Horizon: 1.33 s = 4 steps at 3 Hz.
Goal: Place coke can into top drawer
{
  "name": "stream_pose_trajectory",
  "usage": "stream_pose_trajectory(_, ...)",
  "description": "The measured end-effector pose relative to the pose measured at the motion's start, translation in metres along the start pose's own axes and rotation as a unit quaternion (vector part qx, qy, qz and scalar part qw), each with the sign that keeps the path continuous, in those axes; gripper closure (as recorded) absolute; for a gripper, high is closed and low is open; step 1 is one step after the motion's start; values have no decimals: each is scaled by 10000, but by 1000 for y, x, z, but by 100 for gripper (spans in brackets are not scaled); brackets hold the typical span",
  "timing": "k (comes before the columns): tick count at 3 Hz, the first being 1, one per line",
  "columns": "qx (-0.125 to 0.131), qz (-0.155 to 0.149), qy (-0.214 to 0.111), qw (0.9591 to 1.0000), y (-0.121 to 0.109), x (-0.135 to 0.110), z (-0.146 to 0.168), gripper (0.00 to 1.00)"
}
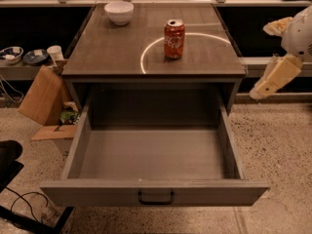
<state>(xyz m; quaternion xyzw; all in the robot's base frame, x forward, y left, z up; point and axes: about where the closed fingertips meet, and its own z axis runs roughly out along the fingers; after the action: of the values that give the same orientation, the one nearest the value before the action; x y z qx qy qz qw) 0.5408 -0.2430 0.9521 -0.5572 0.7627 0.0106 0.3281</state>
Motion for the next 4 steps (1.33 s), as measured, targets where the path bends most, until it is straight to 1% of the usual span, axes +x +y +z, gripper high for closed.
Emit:
stream_pose_trajectory(1,434,354,-919,9942,-50,-5,28,0)
stream_pose_trajectory(2,705,739,-1853,9774,-96,-18,65,0)
stream_pose_trajectory(3,699,729,-1841,9777,-95,-19,65,0)
stream_pose_trajectory(4,753,798,-1997,9737,-104,-18,73,0)
